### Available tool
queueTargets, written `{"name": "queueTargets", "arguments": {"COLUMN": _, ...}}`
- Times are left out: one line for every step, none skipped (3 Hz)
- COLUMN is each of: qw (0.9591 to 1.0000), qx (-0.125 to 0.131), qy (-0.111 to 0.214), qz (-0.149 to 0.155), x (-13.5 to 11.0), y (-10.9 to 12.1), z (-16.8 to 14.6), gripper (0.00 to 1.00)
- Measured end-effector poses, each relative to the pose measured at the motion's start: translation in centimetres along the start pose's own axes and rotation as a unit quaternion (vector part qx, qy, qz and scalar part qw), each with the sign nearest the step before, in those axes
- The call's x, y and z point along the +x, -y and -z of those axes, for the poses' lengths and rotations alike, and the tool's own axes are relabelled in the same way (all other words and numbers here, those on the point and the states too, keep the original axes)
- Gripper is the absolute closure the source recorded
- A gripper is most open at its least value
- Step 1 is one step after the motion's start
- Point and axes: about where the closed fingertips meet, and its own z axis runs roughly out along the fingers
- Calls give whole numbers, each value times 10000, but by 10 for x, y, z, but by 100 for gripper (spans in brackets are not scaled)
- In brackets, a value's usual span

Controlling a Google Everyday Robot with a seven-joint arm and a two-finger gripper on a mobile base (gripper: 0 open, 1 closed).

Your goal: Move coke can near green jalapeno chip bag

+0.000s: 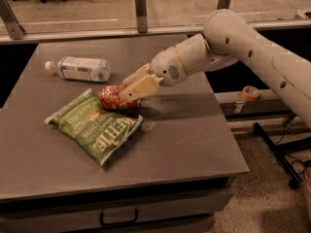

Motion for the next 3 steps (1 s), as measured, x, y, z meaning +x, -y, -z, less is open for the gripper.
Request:
{"name": "queueTargets", "arguments": {"qw": 9999, "qx": 24, "qy": -85, "qz": -115, "x": 10, "y": -2, "z": -12, "gripper": 15}}
{"name": "queueTargets", "arguments": {"qw": 9997, "qx": 39, "qy": -156, "qz": -172, "x": 16, "y": -2, "z": -19, "gripper": 0}}
{"name": "queueTargets", "arguments": {"qw": 9996, "qx": 96, "qy": -208, "qz": -144, "x": 18, "y": -2, "z": -21, "gripper": 0}}
